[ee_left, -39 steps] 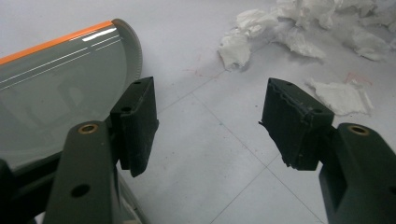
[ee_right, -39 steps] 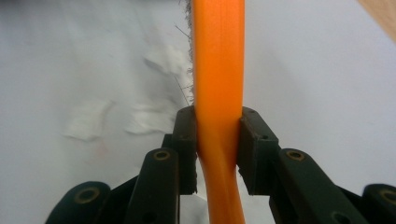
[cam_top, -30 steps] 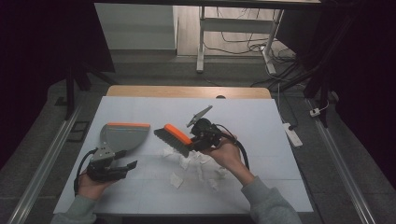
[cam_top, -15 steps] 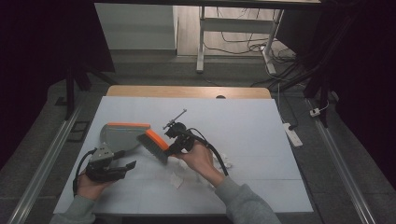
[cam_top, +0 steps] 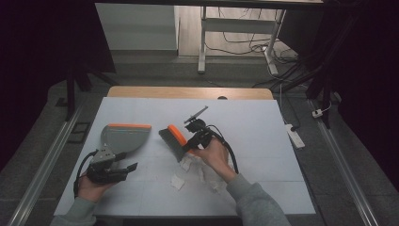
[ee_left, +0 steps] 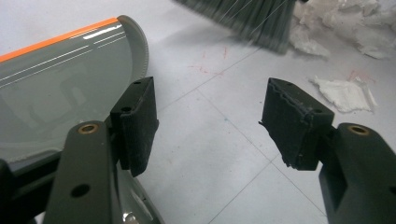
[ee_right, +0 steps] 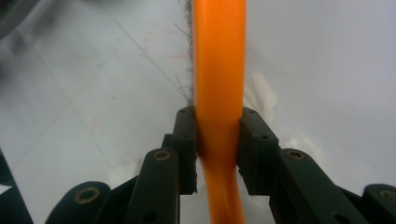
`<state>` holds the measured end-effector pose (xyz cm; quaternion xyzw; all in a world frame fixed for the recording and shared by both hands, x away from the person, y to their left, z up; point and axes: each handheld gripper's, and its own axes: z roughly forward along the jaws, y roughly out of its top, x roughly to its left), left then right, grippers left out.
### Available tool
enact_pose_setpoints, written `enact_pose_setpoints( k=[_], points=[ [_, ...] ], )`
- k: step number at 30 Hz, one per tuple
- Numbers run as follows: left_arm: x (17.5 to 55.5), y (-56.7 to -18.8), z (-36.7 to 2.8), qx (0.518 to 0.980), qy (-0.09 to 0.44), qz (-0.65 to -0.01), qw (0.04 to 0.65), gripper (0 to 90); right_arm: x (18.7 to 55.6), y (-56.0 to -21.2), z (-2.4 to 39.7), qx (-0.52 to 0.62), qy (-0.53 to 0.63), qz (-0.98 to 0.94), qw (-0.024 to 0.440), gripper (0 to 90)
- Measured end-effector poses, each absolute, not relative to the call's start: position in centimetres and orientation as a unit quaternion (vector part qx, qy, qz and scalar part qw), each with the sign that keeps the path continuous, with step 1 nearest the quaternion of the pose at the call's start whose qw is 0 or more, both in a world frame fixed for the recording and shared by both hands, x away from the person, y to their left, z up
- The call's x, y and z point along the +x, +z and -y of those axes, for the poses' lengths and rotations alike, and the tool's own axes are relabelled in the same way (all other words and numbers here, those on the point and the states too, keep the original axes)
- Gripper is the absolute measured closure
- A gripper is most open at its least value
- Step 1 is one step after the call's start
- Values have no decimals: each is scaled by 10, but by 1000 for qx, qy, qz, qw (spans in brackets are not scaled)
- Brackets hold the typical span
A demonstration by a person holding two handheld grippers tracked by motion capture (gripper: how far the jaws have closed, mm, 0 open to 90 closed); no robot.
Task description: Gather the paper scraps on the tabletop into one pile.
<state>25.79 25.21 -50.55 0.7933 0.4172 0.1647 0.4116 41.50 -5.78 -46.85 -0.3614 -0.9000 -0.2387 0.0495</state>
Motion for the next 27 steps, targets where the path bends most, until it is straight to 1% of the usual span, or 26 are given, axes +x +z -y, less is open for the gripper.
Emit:
enact_pose_setpoints(
  k=[3,6,11,14,17,21,27],
  points=[
    [258,-506,-251,795,164,-416,410,362,412,-458,72,-360,-237,902,27,709],
    [258,-506,-252,795,164,-415,411,362,406,-441,82,-355,-269,895,32,709],
    [259,-506,-252,793,165,-417,412,362,388,-414,91,-324,-311,893,21,708],
    [258,-505,-252,793,166,-418,412,362,375,-407,92,-304,-312,900,26,708],
    [258,-505,-252,793,166,-418,411,362,358,-411,90,-284,-296,911,40,708],
    [259,-506,-252,793,166,-419,410,362,334,-426,81,-250,-264,929,66,708],
    [259,-506,-253,792,167,-421,410,362,314,-451,58,-196,-213,954,83,708]
  ],
)
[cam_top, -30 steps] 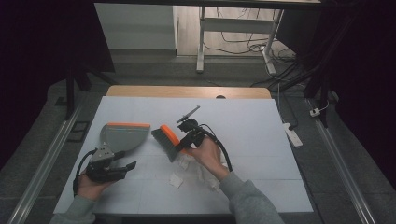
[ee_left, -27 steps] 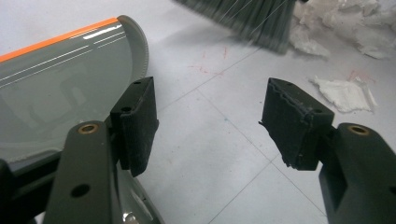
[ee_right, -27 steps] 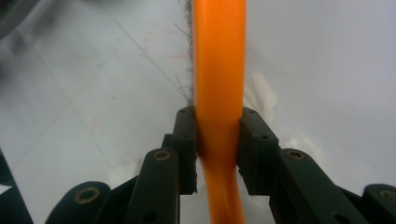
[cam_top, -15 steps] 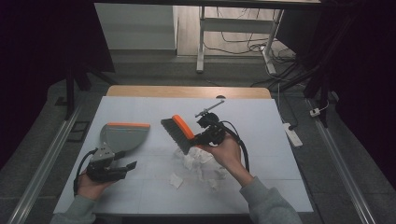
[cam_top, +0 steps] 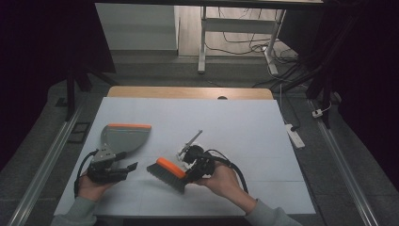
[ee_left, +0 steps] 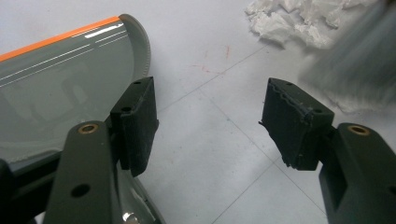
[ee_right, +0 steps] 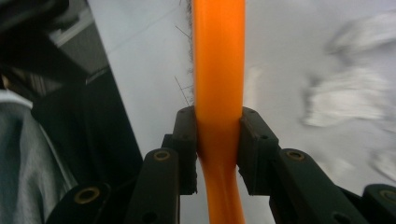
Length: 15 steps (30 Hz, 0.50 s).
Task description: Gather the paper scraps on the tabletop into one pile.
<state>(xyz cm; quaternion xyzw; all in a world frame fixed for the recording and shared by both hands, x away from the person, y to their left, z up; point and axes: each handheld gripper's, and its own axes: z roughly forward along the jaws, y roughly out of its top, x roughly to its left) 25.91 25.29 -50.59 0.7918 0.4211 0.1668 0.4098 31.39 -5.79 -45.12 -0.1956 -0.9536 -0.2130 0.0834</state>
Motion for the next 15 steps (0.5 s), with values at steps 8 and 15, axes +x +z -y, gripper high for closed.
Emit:
enact_pose_setpoints(
  k=[8,15],
  points=[
    [259,-507,-253,793,165,-420,409,363,331,-462,48,-201,-171,963,62,708],
    [260,-507,-252,795,165,-420,407,363,359,-453,75,-251,-180,951,-4,708]
  ],
)
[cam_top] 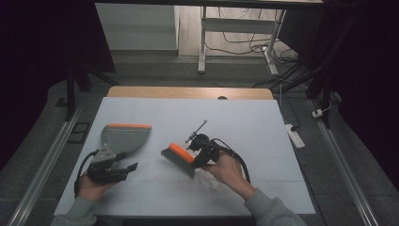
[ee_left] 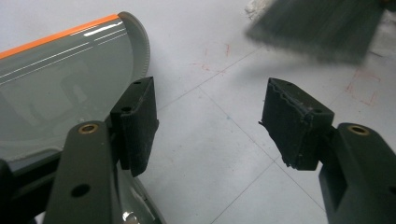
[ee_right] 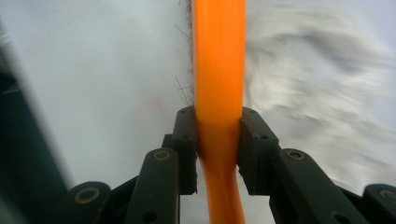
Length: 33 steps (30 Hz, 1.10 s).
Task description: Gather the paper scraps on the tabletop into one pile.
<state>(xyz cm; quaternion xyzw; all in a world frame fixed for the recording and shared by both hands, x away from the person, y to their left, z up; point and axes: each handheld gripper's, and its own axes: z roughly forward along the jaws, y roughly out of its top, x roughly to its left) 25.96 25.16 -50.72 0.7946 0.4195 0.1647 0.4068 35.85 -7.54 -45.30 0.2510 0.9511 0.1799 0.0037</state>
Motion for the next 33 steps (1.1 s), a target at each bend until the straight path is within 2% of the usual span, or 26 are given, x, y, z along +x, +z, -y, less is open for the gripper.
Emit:
enact_pose_setpoints(
  k=[4,9,17,22,26,33],
  points=[
    [259,-507,-251,796,165,-419,405,363,367,-446,95,266,203,-942,10,709],
    [260,-508,-251,795,165,-420,405,363,357,-421,116,253,254,-933,9,708],
    [261,-508,-249,797,164,-419,403,363,353,-394,162,256,281,-924,35,708],
    [261,-508,-248,797,164,-419,402,363,353,-377,176,258,297,-918,45,709],
    [261,-508,-249,796,164,-420,404,363,344,-381,177,230,273,-933,39,708],
    [261,-508,-248,798,163,-417,402,363,315,-414,171,158,192,-969,7,708]
  ],
)
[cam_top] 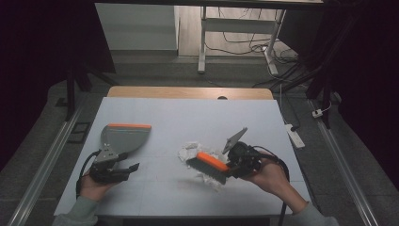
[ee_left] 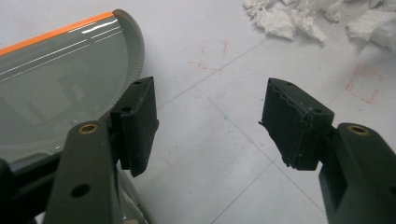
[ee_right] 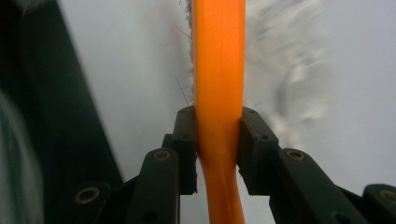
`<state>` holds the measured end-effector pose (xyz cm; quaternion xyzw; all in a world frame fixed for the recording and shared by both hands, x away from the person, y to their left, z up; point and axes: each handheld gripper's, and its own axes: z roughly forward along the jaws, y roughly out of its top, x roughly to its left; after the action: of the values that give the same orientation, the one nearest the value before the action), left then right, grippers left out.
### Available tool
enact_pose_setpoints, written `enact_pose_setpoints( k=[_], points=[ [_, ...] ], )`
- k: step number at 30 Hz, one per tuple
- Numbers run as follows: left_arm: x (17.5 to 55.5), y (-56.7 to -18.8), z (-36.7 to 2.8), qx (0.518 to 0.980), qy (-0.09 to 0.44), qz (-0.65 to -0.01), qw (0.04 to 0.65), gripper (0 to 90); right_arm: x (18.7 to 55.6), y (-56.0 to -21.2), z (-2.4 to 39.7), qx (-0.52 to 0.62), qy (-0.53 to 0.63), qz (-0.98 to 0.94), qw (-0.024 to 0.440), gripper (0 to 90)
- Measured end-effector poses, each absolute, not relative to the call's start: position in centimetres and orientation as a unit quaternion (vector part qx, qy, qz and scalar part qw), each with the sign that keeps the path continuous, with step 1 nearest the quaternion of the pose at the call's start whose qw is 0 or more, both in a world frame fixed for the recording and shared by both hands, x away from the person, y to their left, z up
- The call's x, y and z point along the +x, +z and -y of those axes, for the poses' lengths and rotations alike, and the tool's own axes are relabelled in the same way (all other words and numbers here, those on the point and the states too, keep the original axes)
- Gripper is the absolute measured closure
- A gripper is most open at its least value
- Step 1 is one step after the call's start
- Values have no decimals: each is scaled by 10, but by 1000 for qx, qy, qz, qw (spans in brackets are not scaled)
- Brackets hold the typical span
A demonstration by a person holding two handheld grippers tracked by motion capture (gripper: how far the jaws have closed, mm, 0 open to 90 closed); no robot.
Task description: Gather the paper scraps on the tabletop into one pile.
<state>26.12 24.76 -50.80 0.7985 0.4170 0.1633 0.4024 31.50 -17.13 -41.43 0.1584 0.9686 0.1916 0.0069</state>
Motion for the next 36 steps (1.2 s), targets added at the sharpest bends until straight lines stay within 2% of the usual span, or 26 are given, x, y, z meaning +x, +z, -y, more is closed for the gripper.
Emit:
enact_pose_setpoints(
  k=[4,7,14,18,21,29,33,36],
  points=[
    [262,-508,-248,797,163,-419,403,363,298,-430,162,113,146,-983,-16,708],
    [262,-508,-248,798,163,-418,402,363,294,-439,152,99,124,-987,-1,709],
    [261,-508,-248,797,164,-420,403,363,334,-444,133,85,115,-988,66,708],
    [261,-508,-248,798,164,-418,402,363,360,-446,126,100,122,-985,70,708],
    [261,-508,-248,798,163,-418,403,363,365,-444,126,108,141,-981,71,708],
    [261,-508,-247,799,163,-416,404,363,350,-400,168,197,258,-941,92,708],
    [260,-507,-247,799,163,-414,405,363,346,-390,199,291,238,-920,113,708],
    [261,-507,-246,800,162,-411,406,363,348,-398,224,381,199,-897,101,708]
  ],
)
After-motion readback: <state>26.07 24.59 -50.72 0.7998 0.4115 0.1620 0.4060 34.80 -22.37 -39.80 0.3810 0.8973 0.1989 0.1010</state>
